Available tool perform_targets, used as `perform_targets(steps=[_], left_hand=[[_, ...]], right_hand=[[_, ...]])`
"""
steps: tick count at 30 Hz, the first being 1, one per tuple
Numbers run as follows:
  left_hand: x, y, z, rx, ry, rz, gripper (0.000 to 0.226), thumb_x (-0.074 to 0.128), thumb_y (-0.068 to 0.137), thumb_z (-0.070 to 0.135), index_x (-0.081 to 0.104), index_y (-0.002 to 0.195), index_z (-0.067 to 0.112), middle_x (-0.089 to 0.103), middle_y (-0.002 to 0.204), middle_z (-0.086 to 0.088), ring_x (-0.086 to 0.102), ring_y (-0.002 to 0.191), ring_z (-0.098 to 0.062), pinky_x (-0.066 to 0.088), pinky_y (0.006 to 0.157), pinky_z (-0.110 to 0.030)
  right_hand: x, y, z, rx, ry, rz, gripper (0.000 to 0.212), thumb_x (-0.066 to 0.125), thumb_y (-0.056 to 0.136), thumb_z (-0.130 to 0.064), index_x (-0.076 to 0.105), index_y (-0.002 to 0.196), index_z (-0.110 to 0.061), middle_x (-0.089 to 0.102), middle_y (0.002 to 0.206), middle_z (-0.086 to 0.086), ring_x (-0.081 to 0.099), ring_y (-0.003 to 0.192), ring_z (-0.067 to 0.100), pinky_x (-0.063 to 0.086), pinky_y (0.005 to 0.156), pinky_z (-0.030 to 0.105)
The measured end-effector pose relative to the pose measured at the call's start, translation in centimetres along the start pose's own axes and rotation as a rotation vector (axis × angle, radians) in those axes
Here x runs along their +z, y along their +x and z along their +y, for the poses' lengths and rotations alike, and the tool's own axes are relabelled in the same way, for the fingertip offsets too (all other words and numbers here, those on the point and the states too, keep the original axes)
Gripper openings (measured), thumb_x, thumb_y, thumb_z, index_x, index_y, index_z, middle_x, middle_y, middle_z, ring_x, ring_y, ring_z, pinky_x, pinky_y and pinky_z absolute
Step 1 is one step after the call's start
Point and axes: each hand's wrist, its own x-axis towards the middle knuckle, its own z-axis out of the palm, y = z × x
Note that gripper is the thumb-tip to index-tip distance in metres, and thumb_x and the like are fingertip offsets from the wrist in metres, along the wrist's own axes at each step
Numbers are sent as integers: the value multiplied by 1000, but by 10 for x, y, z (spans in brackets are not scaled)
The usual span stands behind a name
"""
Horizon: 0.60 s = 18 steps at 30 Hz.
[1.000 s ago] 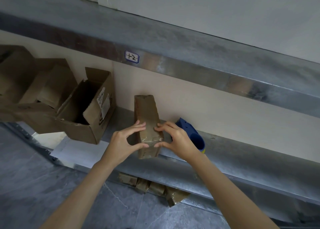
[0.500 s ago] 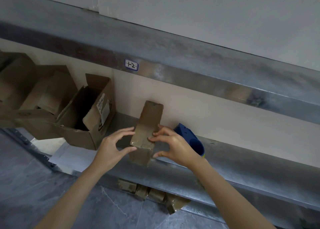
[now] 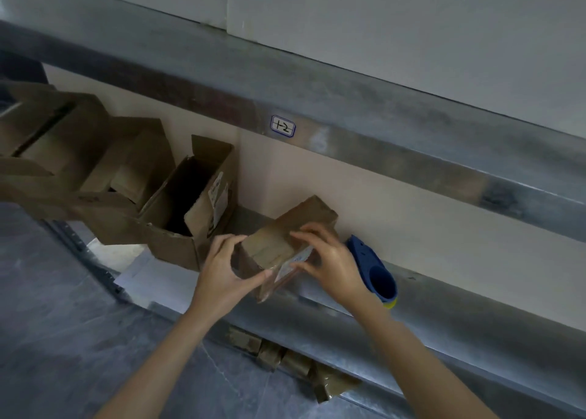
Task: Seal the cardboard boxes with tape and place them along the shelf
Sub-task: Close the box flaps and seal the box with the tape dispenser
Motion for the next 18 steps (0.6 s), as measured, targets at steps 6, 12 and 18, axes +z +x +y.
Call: perform_targets(steps=[6,12,18], left_hand=[[-19,6,-11,-59,-73,-90,84,87,72,30,42,141,34,45,135,14,47,122,-1,50,92,-24],[-26,13,-14,-111,-178,-118,65,82,79,19,49,132,37,53,139,14,50,128,-6,52,96,-30],[-15,15,-12,-136,-254,-161,63,74,85,30,43,136,49,48,137,25,42,127,7,46,82,-4]], right_hand=[[-24,1,40,277,-69,-55,70,73,87,-29,39,147,-32,31,153,-8,31,137,10,34,104,22],[-31,-5,51,345,154,-88,55,75,85,-15,55,135,-25,45,135,-9,45,117,3,45,104,26],[-36,-22,52,312,187,-9,39,76,81,-4,69,115,-21,49,116,-13,50,101,-4,44,88,4]])
